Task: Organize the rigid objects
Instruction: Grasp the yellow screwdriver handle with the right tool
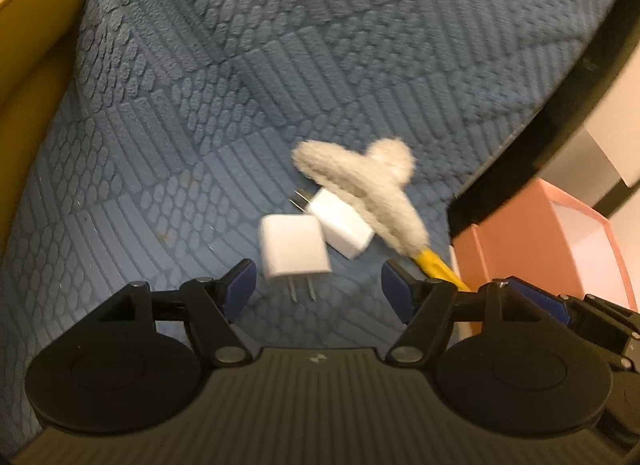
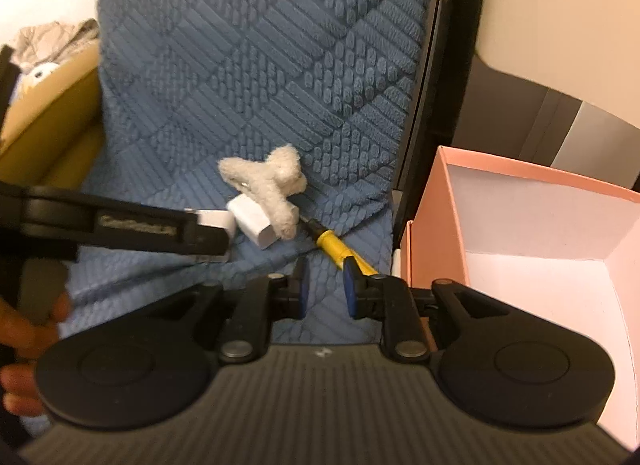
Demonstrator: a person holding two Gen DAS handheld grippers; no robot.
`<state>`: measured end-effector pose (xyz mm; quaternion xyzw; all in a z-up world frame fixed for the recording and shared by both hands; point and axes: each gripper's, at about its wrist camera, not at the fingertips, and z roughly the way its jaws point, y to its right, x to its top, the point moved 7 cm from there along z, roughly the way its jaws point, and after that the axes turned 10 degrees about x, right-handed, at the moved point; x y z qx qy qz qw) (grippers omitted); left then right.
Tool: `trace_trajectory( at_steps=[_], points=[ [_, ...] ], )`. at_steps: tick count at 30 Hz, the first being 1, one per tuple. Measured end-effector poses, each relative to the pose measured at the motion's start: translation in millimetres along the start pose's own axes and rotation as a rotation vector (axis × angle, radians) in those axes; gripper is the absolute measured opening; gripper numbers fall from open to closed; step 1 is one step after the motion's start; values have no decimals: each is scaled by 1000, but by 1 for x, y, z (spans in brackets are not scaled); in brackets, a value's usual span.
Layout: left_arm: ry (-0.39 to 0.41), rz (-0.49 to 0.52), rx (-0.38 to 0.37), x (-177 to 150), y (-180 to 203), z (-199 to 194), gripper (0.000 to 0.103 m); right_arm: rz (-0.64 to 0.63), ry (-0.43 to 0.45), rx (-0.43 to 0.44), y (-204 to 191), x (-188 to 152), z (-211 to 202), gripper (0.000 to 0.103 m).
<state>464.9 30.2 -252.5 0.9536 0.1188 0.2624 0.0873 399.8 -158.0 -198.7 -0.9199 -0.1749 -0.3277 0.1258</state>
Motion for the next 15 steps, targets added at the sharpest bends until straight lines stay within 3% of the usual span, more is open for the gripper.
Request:
trace_trajectory(
  at_steps=[6, 15],
  points=[
    [-36, -60, -24, 6, -15, 20, 74, 29, -34, -21, 8, 12, 30, 32],
    [-40, -103, -40, 6, -29, 30, 73, -19, -126, -52, 15, 19, 79, 33]
  ],
)
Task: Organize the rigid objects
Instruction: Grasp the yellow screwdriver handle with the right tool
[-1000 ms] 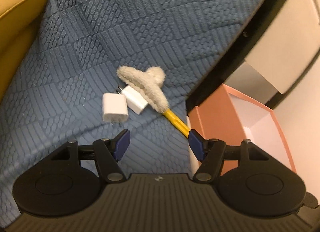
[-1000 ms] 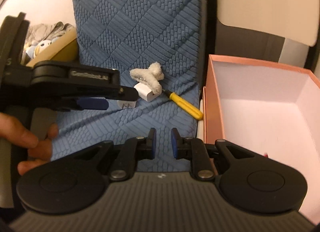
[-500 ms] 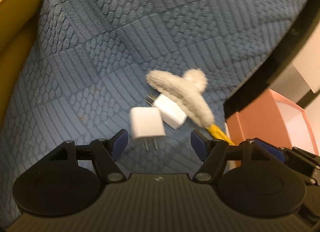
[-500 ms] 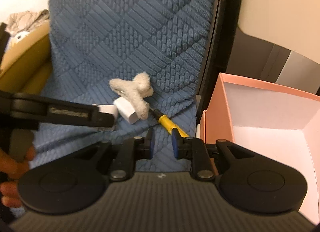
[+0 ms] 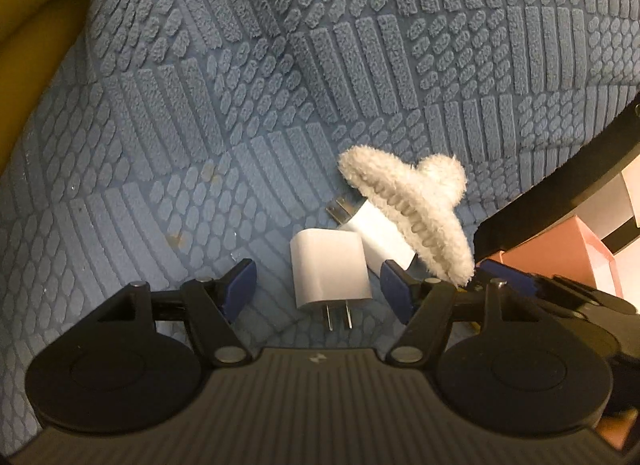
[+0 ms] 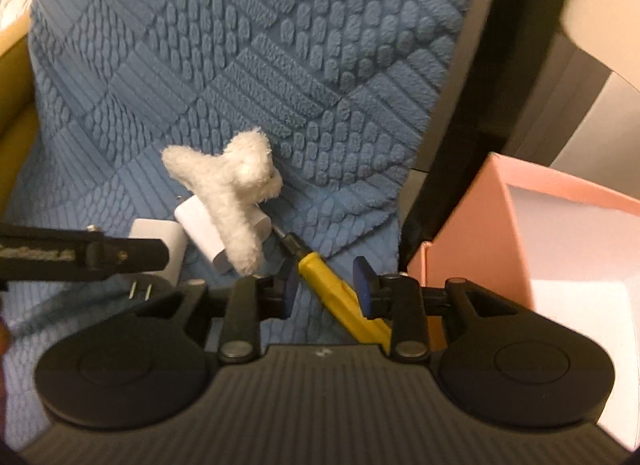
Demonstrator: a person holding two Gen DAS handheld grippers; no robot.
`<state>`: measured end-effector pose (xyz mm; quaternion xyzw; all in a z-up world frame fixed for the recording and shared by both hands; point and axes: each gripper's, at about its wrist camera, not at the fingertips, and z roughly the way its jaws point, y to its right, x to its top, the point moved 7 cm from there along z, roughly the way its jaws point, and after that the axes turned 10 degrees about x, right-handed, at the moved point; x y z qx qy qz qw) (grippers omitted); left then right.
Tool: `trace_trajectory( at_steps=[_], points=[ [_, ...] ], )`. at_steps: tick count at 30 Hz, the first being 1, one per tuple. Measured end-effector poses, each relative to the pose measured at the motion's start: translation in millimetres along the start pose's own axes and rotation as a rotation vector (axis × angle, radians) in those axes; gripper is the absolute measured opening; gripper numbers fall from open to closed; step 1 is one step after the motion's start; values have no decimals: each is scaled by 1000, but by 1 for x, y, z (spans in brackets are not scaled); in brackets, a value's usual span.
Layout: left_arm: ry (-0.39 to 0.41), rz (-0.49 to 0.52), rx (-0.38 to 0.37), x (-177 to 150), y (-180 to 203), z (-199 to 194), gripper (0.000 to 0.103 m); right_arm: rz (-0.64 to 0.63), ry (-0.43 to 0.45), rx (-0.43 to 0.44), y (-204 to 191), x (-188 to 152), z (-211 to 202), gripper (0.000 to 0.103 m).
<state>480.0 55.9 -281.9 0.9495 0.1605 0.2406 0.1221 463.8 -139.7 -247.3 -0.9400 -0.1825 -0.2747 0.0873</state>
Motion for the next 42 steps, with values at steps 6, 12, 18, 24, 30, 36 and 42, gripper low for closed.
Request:
trace_trajectory(
  at_steps=[6, 12, 18, 24, 30, 36, 42],
  points=[
    [20, 9, 6, 1, 0, -2, 73, 0, -60, 1, 1, -7, 19, 39],
    [45, 48, 28, 0, 5, 0, 74, -2, -83, 1, -2, -15, 21, 39],
    [73, 106, 55, -6, 17, -1, 75, 23, -71, 41, -8, -14, 6, 27],
    [94, 146, 67, -12, 26, -1, 75, 16, -36, 43, -22, -17, -13, 23],
    [129, 211, 104, -15, 38, 12, 75, 54, -58, 78, -23, -33, -21, 22],
    [192, 356, 218, -28, 60, 19, 51, 67, -92, 95, -22, -50, -13, 22],
    [182, 329, 207, -28, 56, 17, 50, -8, -102, 72, -29, -55, -12, 23]
  ],
)
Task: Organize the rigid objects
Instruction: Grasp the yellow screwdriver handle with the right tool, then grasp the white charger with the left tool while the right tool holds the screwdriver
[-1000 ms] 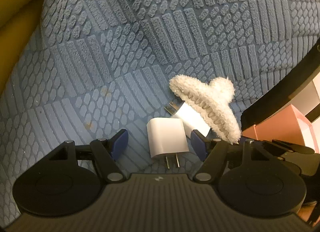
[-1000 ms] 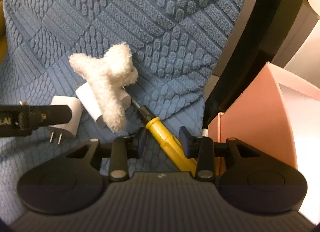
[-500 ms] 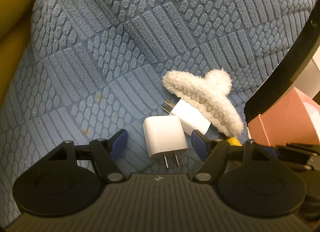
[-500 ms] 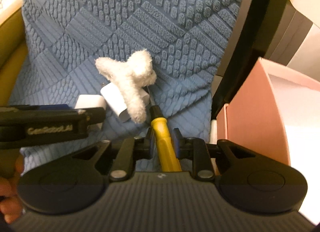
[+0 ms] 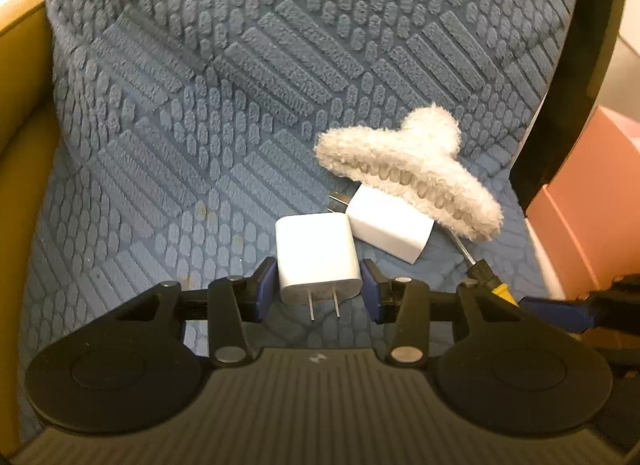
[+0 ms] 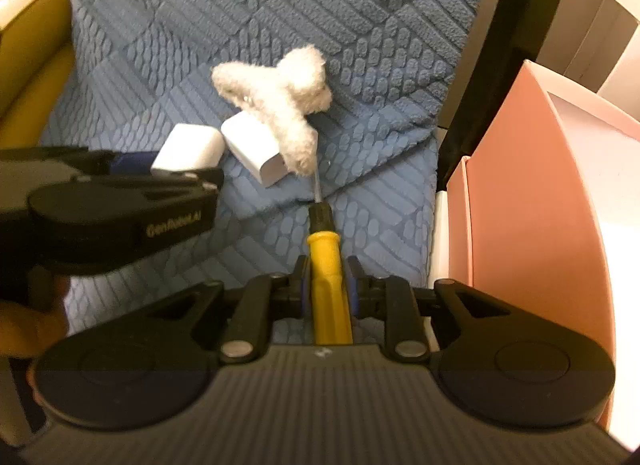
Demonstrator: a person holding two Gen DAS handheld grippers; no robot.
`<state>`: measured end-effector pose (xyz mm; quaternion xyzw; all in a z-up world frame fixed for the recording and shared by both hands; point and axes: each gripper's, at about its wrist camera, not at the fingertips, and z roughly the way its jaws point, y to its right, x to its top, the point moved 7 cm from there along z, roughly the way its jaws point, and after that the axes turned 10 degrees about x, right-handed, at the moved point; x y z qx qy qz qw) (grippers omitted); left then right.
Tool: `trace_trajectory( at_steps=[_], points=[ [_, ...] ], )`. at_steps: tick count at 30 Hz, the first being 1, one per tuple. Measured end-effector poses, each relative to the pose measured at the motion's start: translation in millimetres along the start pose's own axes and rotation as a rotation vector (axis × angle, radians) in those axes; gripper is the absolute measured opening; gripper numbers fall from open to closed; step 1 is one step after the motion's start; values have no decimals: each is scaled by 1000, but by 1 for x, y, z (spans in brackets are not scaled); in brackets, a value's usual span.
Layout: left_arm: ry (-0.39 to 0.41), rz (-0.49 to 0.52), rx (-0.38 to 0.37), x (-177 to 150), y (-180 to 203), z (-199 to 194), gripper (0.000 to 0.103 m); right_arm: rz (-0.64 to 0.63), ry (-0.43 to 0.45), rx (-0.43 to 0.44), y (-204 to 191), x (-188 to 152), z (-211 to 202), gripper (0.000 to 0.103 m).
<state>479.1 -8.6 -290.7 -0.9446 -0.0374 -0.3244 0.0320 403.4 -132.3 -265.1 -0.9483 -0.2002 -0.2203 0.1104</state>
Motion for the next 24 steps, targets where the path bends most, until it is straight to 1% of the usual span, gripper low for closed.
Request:
trace_trajectory(
  at_steps=[2, 5, 7, 9, 12, 15, 19, 24],
  points=[
    [-14, -30, -23, -2, -8, -4, 50, -4, -9, 1, 0, -2, 1, 23],
    [-28, -67, -46, -3, -10, -6, 50, 6, -6, 2, 1, -5, -2, 22],
    [-34, -88, -62, -5, -14, -10, 50, 36, -2, 8, 2, -8, -3, 22],
    [-37, -101, -76, -12, -25, -20, 50, 39, 4, -4, 0, -11, -6, 22],
    [-41, -117, -87, -21, -29, -31, 49, 30, 7, -4, -5, -17, -13, 22],
    [-46, -142, -109, -37, -37, -49, 49, 27, 20, -10, -11, -24, -23, 22],
    [-48, -143, -131, -51, -33, -64, 49, 39, 23, 7, -19, -39, -34, 22],
    [-57, -136, -136, -69, -33, -85, 49, 67, 21, 29, -21, -60, -50, 22]
  ],
)
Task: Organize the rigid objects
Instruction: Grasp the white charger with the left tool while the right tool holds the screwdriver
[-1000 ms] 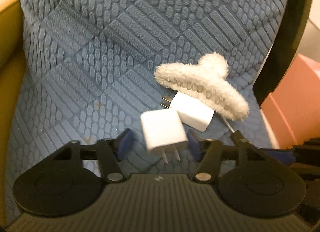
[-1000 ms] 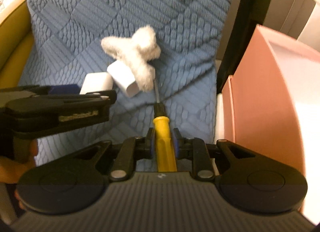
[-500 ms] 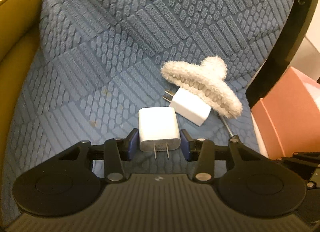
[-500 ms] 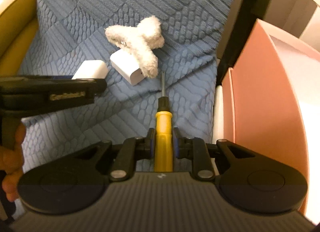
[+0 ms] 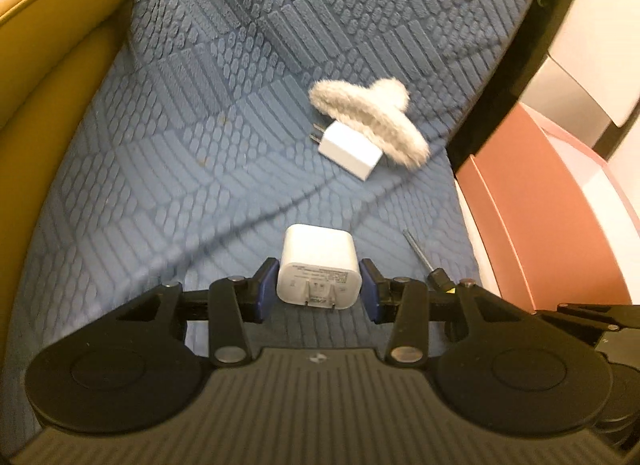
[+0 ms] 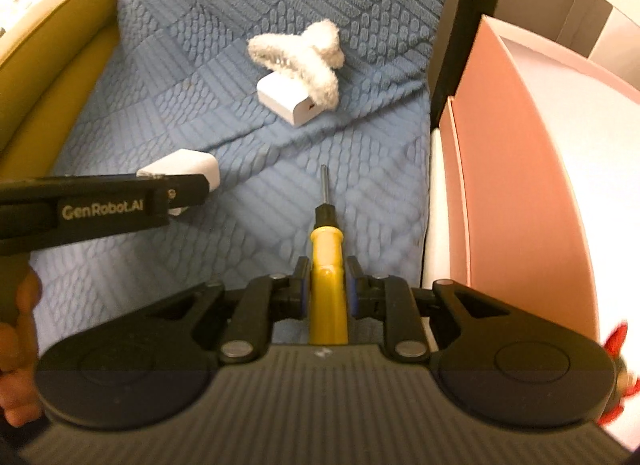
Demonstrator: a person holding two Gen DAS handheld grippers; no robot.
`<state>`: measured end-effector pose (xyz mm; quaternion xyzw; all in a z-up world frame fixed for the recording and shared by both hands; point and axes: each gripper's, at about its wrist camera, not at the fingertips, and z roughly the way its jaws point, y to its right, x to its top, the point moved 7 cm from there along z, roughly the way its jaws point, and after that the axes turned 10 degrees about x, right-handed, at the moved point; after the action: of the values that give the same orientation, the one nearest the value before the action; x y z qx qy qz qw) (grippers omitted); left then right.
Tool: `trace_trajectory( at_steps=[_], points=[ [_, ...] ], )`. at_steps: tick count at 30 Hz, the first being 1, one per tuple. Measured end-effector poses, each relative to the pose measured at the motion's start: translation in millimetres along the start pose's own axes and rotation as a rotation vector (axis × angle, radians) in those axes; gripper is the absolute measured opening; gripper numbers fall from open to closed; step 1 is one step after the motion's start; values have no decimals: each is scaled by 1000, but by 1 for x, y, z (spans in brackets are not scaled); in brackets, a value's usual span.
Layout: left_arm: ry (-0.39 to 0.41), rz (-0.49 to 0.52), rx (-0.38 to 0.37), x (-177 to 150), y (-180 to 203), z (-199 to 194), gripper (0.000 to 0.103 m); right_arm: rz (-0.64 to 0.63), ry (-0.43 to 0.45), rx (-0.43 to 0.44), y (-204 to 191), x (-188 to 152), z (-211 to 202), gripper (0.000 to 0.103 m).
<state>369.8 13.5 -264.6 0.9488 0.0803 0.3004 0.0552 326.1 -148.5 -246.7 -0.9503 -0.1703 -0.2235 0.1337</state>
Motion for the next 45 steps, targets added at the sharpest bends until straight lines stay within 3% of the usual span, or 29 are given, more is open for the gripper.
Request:
trace_trajectory(
  at_steps=[12, 17, 20, 27, 30, 31, 37, 45],
  points=[
    [-82, 41, -6, -52, 14, -26, 49, 57, -67, 41, -1, -61, -22, 22],
    [-92, 37, -13, -50, 15, -25, 54, 67, -51, 40, 3, -56, -20, 24],
    [-88, 42, -10, -46, 16, -23, 63, 72, -39, 43, 5, -52, -17, 25],
    [-54, 89, -1, -43, 21, -16, 64, 27, -31, 24, 3, -46, -12, 23],
    [-26, 130, 25, -43, 24, -13, 59, 28, -32, 28, 3, -45, -12, 22],
    [-17, 143, 35, -43, 25, -13, 49, 22, -29, 26, 2, -45, -11, 22],
    [-16, 105, 16, -40, 22, -19, 49, 37, -8, 30, 2, -45, -18, 22],
    [9, 72, -18, -39, 26, -56, 48, 56, 43, 34, 6, -39, -51, 22]
  ],
)
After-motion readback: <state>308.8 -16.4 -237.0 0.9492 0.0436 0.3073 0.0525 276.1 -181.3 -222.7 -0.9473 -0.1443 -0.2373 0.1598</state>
